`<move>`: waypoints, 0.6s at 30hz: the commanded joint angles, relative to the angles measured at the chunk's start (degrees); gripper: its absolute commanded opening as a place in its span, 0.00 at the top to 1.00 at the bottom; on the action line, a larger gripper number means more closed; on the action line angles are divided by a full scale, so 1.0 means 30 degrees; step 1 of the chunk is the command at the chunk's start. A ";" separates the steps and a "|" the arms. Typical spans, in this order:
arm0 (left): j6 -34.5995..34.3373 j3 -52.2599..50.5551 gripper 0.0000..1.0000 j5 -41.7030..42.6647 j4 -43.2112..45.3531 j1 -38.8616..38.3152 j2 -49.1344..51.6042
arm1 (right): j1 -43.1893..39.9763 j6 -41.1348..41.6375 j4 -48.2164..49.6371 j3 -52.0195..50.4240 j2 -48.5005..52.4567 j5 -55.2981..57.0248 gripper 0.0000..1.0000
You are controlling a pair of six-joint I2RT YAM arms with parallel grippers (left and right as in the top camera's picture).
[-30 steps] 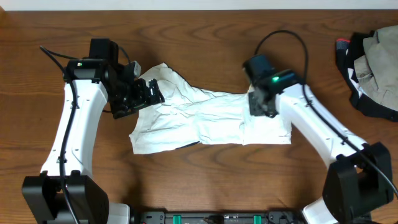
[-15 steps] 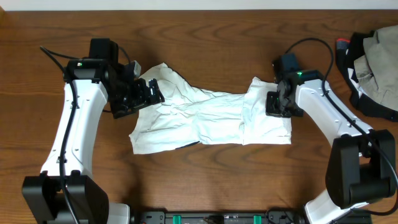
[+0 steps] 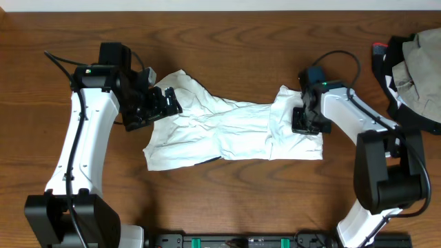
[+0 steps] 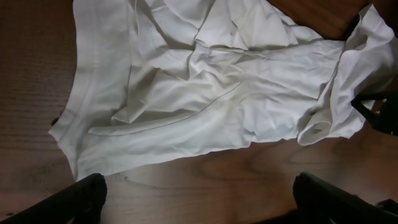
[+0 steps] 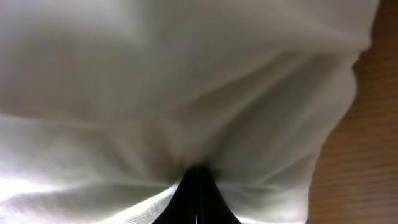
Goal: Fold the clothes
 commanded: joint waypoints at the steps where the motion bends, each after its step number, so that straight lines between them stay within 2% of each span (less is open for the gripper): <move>1: 0.0415 0.0124 0.02 -0.0233 -0.0044 0.0015 -0.0168 | -0.0452 -0.0066 0.0066 -0.0386 0.1370 0.0729 0.99; 6: 0.0415 0.0124 0.02 -0.0233 -0.0036 0.0015 -0.0168 | -0.1370 -0.0561 -0.0022 -0.0364 0.1479 0.1341 0.99; 13: 0.0408 0.0124 0.02 -0.0233 0.0175 0.0007 -0.0168 | -0.2127 -0.4087 -0.0022 -0.0350 0.1486 0.1603 0.98; 18: 0.0408 0.0124 0.02 -0.0233 0.0313 0.0015 -0.0168 | -0.2142 -0.4590 -0.0029 -0.0342 0.1486 0.3861 0.96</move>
